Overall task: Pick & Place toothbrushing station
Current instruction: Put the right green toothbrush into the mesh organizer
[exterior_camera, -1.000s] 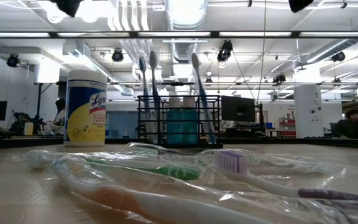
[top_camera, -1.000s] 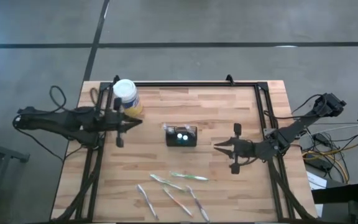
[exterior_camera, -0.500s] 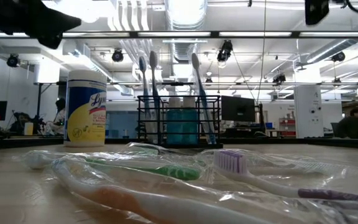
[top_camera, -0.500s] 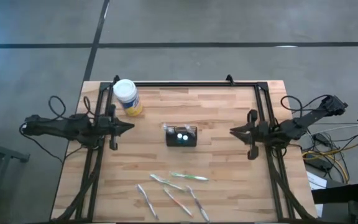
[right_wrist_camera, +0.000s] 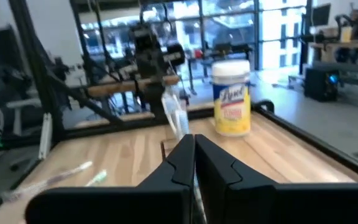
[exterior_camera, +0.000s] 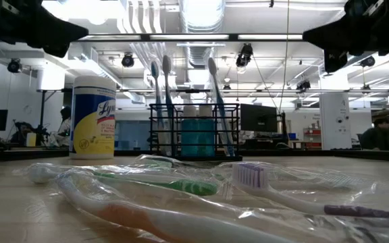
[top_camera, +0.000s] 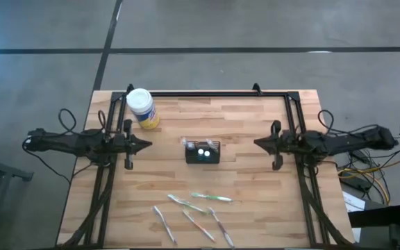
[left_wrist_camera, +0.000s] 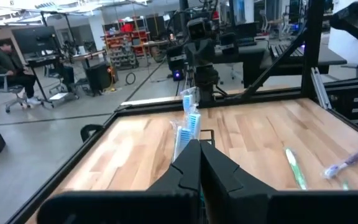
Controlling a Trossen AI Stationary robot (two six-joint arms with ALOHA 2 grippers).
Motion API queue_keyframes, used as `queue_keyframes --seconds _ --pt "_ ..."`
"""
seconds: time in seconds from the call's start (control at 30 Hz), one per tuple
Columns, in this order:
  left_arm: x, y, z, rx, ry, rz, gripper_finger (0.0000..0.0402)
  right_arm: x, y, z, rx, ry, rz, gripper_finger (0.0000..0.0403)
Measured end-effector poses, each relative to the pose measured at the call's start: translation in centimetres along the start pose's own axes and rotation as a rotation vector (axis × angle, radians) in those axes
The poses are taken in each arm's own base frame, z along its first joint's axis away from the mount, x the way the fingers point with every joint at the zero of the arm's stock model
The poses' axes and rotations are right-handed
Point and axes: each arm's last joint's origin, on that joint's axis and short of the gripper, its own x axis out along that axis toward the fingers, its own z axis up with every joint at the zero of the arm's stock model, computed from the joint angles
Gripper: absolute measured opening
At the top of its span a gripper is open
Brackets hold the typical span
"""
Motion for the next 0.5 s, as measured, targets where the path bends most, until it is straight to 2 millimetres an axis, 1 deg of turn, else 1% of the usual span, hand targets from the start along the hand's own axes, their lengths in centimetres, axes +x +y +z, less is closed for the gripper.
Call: queue_keyframes --seconds 0.1,0.23,0.37,0.5 --pt "0.0 0.0 -0.2 0.012 0.011 -0.001 0.0003 -0.3 -0.6 -0.2 -0.010 -0.028 0.027 0.0009" --pt "0.0 -0.1 -0.4 0.021 0.007 -0.001 0.0005 -0.8 -1.0 -0.5 -0.035 -0.058 0.016 0.0008" --pt "0.1 -0.2 -1.8 0.028 0.017 -0.002 0.0003 -1.3 -1.1 -1.3 -0.039 -0.073 0.018 0.0008" --pt "0.2 -0.4 -3.0 -0.014 -0.013 0.002 0.0003 -1.7 -1.3 -1.8 -0.028 -0.091 0.021 0.0008"
